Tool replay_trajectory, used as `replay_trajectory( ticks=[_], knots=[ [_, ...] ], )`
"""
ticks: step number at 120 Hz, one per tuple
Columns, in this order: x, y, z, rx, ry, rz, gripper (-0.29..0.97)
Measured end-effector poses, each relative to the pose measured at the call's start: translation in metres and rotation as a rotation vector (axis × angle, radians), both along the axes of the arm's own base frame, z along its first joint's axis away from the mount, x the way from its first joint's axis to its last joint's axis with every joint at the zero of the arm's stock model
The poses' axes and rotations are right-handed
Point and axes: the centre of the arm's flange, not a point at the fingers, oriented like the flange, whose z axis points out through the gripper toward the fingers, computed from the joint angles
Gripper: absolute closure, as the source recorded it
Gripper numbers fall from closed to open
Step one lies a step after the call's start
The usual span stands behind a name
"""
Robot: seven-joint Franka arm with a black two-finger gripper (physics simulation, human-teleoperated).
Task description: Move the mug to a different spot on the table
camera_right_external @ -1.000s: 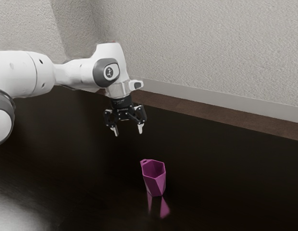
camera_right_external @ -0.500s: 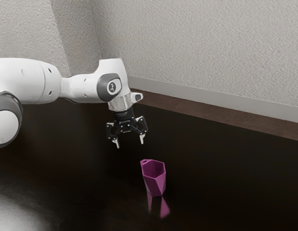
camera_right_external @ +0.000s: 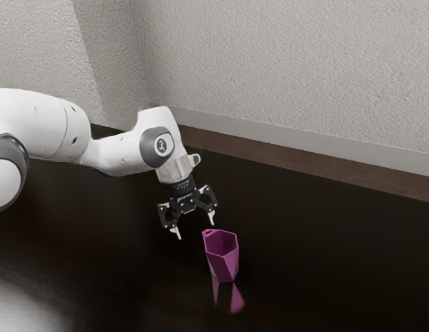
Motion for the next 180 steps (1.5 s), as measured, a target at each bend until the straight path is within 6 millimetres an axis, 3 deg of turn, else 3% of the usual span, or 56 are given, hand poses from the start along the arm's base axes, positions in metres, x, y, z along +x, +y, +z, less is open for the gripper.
replay_trajectory(
  ticks=[26,36,50,66,101,130,180],
  knots=[
    [0.002,-0.007,0.003,0.015,-0.029,0.137,0.00],
    [-0.009,-0.010,0.010,0.028,-0.033,0.177,0.00],
    [-0.023,-0.016,0.006,0.048,-0.029,0.226,0.00],
    [-0.026,-0.029,0.010,0.075,-0.064,0.244,0.00],
    [-0.035,-0.037,0.010,0.125,-0.091,0.269,0.00],
    [-0.043,-0.062,0.017,0.138,-0.111,0.251,0.00],
    [-0.054,-0.071,0.008,0.146,-0.102,0.277,0.04]
  ],
)
